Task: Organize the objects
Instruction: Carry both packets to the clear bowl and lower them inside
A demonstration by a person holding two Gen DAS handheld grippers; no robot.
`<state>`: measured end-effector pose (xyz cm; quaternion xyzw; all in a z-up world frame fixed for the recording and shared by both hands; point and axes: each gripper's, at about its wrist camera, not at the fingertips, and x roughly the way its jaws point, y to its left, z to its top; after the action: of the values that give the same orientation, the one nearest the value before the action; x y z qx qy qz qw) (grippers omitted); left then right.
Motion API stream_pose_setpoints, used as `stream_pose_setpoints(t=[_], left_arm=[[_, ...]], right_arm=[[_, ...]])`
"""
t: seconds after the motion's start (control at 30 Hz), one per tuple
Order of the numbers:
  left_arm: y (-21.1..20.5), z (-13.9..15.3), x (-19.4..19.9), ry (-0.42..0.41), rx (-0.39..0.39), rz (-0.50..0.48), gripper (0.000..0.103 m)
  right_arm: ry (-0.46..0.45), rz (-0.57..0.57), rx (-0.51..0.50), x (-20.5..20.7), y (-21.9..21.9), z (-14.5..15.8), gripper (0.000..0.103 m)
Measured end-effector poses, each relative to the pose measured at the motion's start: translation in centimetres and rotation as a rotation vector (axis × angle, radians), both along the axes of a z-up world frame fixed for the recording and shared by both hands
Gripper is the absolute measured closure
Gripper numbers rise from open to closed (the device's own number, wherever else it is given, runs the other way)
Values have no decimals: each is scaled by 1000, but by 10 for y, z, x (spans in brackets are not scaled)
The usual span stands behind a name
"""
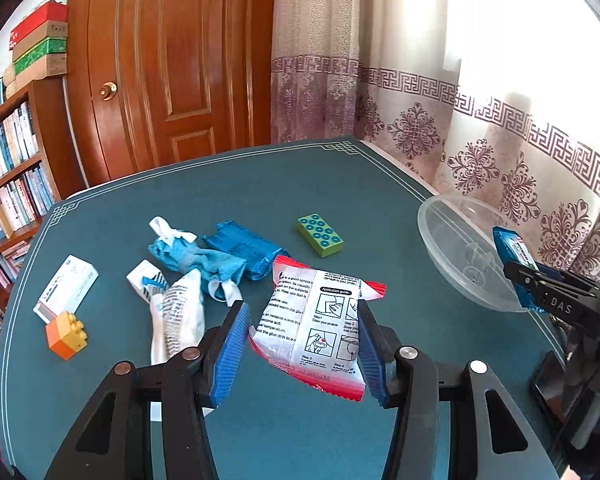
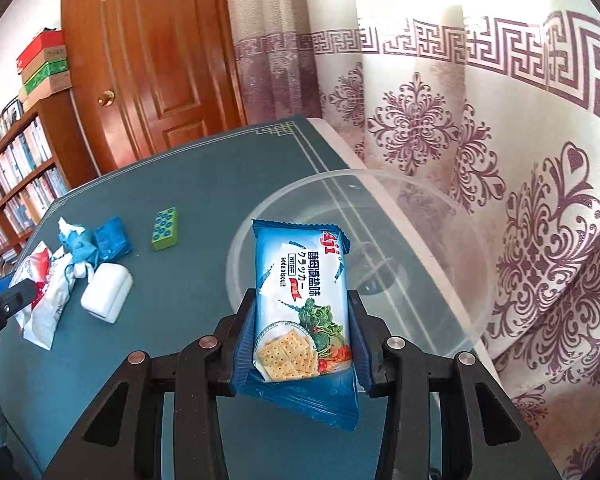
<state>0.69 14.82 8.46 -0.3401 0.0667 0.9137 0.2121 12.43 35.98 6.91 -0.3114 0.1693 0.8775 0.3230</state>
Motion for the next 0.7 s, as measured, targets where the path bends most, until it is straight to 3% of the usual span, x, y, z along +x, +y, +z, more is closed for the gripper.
stream_pose_setpoints(t=[0.27,0.4,0.7], left_arm=[[54,-5,0,-21,-2,-113,48],[80,-5,-3,-33,19,-169,48],[140,-9,-17,-76,49,-267,48]], right_arm=[[-21,-79,-15,14,35,-12,58],[-3,-105,-35,21,42,-14,45],[33,-119,2,33,39,-6,45]])
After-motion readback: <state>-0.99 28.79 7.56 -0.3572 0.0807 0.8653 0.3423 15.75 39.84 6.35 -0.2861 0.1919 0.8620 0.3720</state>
